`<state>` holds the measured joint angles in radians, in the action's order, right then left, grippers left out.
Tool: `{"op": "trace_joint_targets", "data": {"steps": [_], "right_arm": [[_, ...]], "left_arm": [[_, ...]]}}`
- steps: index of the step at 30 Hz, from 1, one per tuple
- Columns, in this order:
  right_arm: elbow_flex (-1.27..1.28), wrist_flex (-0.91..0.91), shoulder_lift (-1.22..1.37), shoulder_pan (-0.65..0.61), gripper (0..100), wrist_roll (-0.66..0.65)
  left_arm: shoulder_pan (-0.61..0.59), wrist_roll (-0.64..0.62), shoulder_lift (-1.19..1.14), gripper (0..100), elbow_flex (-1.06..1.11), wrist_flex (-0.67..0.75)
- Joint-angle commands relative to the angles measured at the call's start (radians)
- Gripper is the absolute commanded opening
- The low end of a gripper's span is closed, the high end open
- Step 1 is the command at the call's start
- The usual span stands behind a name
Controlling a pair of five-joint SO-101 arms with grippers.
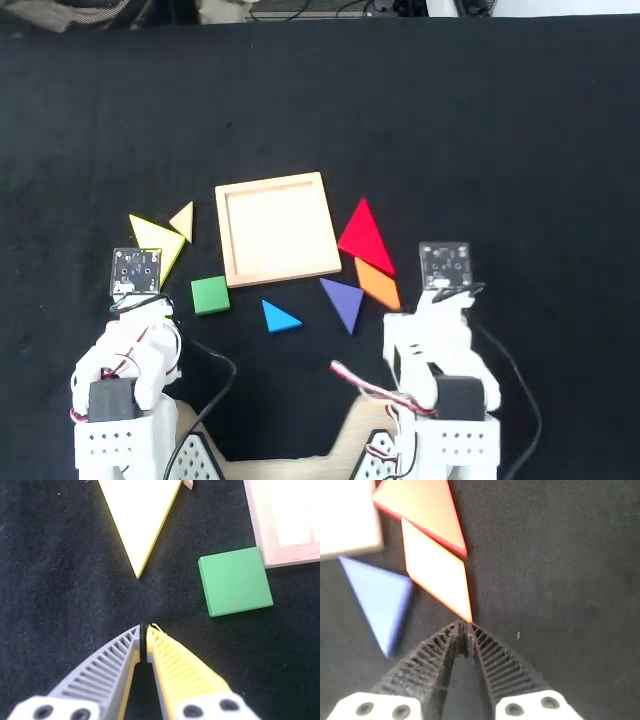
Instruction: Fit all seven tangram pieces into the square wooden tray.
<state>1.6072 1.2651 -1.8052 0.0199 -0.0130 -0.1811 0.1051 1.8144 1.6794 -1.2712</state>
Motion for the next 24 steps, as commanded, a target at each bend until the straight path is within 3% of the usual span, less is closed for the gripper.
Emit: {"op": "trace_joint_targets", "data": {"steps": [1,5,13,21,24], "right_arm": [[-0.202,0.003,-0.021,-0.006,1.1,-0.011],[-0.271,-0.018,-0.021,-0.014,1.1,-0.014],[-0.274,-0.305,-0.021,-0.006,1.1,-0.009],[-0.272,-0.376,-0.021,-0.006,1.1,-0.014],[-0.272,-0.359,-0.019,-0.005,1.2,-0.124]], "left_arm": [[-0.016,0.002,0.009,3,0.019,-0.003],[-0.016,0.002,0.009,3,0.019,-0.003],[-0.016,0.002,0.009,3,0.019,-0.003],[0.111,0.003,0.009,3,0.019,-0.003],[0.117,0.006,0.011,3,0.019,-0.003]]}}
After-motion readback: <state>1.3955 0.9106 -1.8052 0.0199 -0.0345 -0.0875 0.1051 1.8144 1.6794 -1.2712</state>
